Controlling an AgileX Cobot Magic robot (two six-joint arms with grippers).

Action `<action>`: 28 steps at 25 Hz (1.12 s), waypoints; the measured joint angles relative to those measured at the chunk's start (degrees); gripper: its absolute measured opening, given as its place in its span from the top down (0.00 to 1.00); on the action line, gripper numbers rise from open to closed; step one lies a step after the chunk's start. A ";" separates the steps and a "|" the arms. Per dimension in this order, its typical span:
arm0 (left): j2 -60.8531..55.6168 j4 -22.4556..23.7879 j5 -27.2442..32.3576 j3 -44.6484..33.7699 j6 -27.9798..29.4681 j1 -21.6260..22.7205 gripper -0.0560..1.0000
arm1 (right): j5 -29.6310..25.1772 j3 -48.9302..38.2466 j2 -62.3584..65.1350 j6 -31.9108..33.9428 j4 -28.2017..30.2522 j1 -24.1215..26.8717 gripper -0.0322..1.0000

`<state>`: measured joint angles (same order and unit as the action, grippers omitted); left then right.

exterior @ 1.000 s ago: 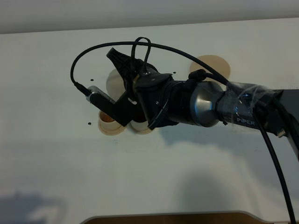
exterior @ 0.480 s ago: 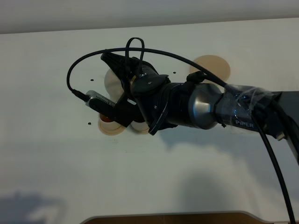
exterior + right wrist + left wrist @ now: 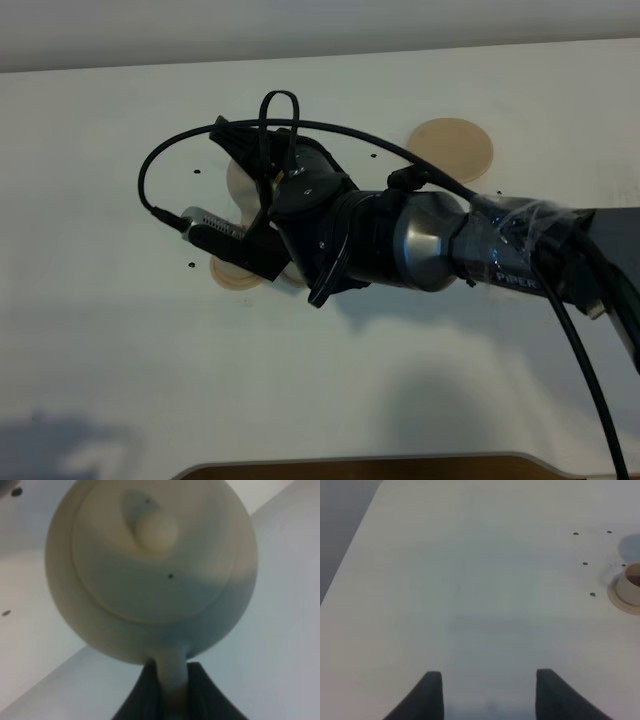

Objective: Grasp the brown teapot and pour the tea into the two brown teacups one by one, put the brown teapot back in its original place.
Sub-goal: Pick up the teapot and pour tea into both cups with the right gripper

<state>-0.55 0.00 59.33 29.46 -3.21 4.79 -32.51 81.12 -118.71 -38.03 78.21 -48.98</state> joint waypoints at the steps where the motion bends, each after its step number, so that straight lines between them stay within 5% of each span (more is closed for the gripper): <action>1: 0.00 0.00 0.00 0.00 0.00 0.00 0.52 | 0.00 0.00 0.00 -0.11 0.00 -0.15 0.86; 28: 0.00 0.00 0.00 0.00 0.00 0.00 0.52 | -0.53 0.00 0.00 -2.82 3.73 -0.90 0.86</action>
<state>-0.55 0.00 59.33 29.46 -3.21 4.79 -33.04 81.12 -118.71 -40.85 81.94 -49.89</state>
